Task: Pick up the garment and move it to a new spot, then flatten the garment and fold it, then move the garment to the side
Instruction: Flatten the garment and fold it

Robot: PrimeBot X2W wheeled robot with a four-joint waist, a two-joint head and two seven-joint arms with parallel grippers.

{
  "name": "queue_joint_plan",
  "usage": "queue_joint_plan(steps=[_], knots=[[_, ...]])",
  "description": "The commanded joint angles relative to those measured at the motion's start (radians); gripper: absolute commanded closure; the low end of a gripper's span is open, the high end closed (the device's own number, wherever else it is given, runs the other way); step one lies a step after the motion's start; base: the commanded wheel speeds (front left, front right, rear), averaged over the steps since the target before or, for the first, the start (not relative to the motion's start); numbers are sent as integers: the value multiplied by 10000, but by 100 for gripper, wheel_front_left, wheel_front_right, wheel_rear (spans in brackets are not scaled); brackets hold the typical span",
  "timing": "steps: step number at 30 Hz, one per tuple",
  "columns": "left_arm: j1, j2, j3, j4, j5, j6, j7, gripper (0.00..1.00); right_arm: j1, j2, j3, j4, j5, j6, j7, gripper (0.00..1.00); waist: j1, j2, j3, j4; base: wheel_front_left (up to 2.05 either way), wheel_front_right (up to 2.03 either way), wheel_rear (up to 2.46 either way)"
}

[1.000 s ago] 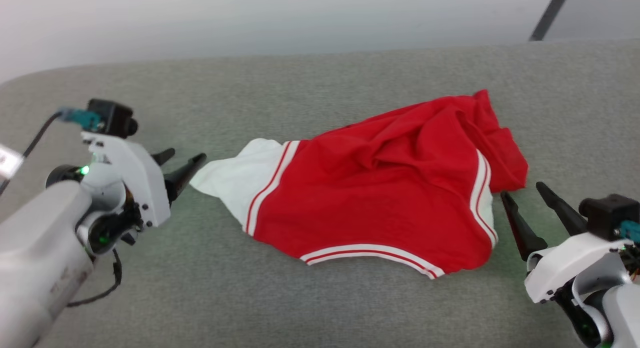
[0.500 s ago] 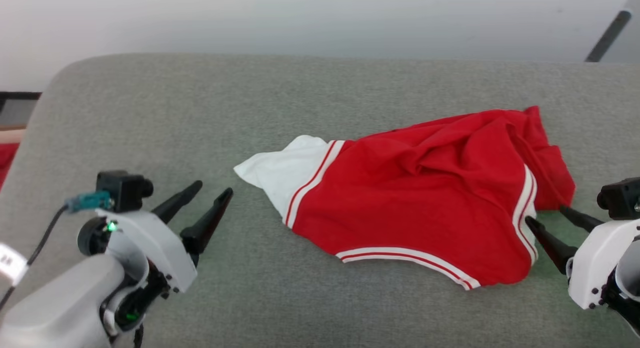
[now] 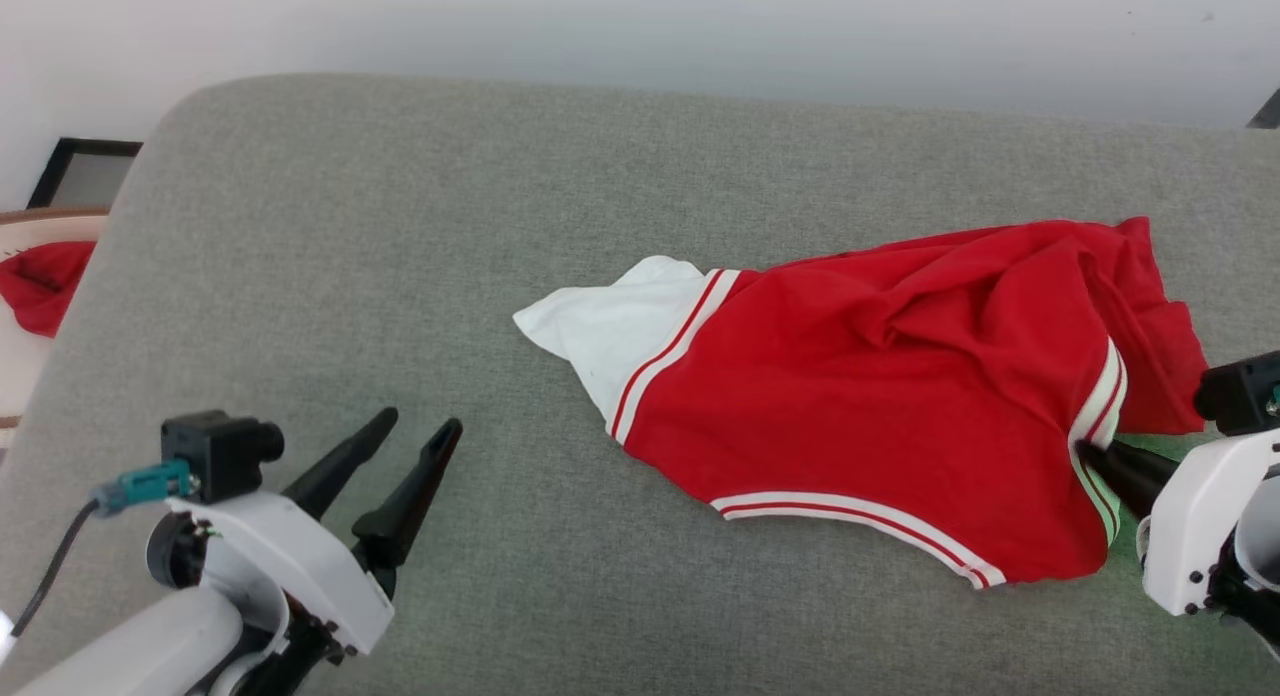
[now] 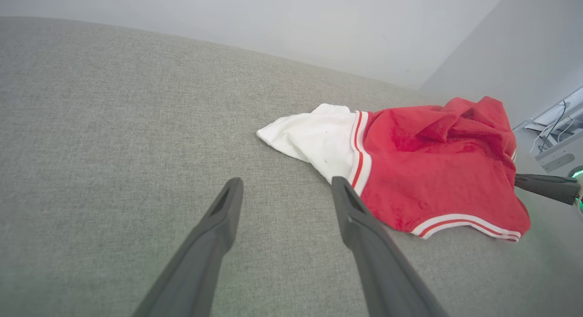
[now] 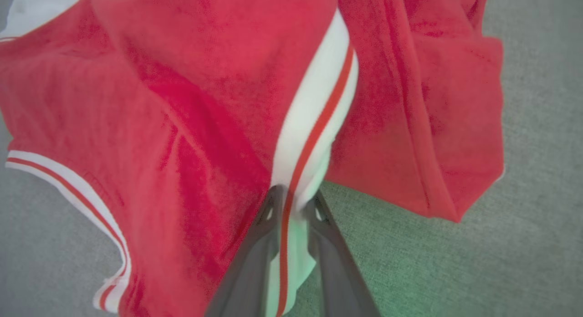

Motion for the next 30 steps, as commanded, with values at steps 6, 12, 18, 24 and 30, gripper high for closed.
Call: queue_joint_plan(steps=[6,12,18,24,30], knots=[[715,-17,477,-370,98,187,-52,0,54,-301,-315,-852,-134,-7,-571,100,0,0,-99,91,0,0,0],[1190,-183,1000,-640,278,229,-44,0,-36,-393,-65,-2438,-712,-7,-100,100,0,0,-158,232,0,0,0],[1524,-484,1257,-649,404,98,-46,0,-548,99,1409,-3064,-1447,-7,586,100,0,0,-146,475,0,0,0],[1776,-750,1476,-511,516,-14,-45,0,-1164,753,2399,-2326,-1800,-7,243,100,0,0,-131,612,0,0,0],[2076,-843,1881,-527,621,24,-45,0,-952,736,2142,-2164,-1430,-7,-92,0,0,0,-67,368,0,0,0]])
